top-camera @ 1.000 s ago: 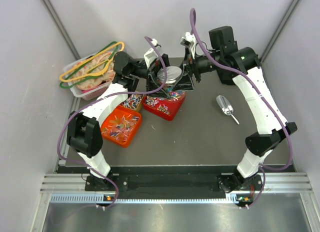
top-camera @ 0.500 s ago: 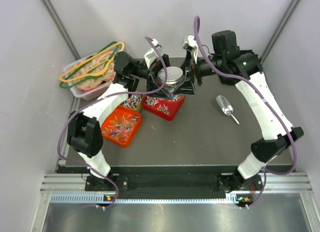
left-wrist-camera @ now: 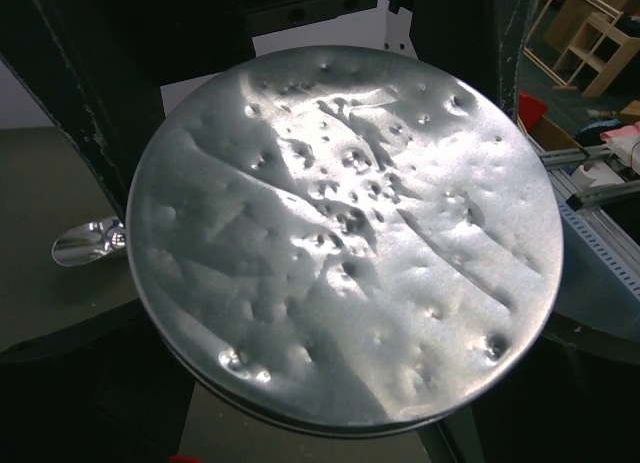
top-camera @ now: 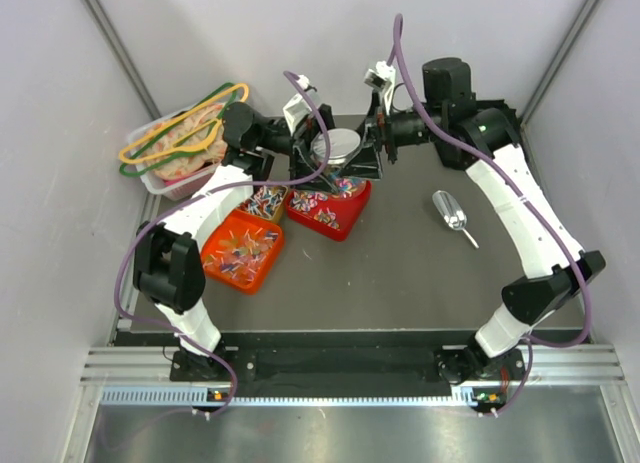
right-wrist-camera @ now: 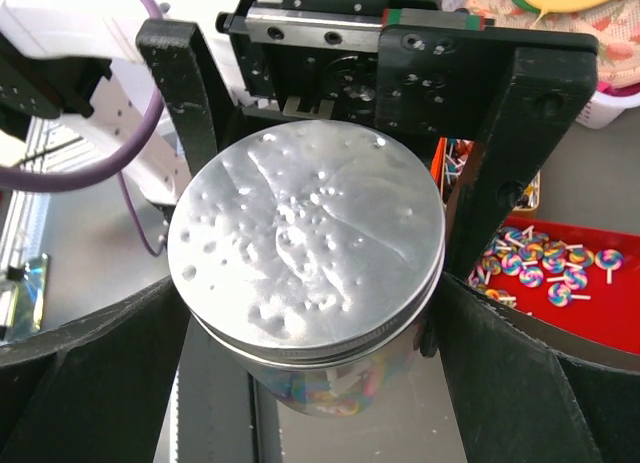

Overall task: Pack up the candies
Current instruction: Adjust the packing bottle.

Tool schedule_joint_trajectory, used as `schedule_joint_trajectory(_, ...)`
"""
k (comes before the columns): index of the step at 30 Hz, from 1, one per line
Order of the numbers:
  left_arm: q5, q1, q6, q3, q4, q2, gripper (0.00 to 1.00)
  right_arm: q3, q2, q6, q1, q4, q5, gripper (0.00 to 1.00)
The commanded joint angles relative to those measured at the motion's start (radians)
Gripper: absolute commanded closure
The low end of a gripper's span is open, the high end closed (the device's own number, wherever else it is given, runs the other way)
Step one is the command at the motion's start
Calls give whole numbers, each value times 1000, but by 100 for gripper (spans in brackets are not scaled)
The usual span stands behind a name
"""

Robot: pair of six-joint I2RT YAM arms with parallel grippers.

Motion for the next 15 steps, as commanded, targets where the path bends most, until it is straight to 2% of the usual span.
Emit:
schedule_joint_trajectory(1,11,-22,12,11,16,8,1,37,-13,89,78,181,-104,1)
schedule_joint_trajectory(4,15,-21,11,11,16,10,1,68,3,13,111,140,-36,1)
schedule_joint_trajectory(11,15,-21,9,23,16,17,1,44,26,-37,178,131,47,1)
schedule_joint_trajectory(15,15,-21,9,11,19,13,1,57,38,33,184,186,79,1)
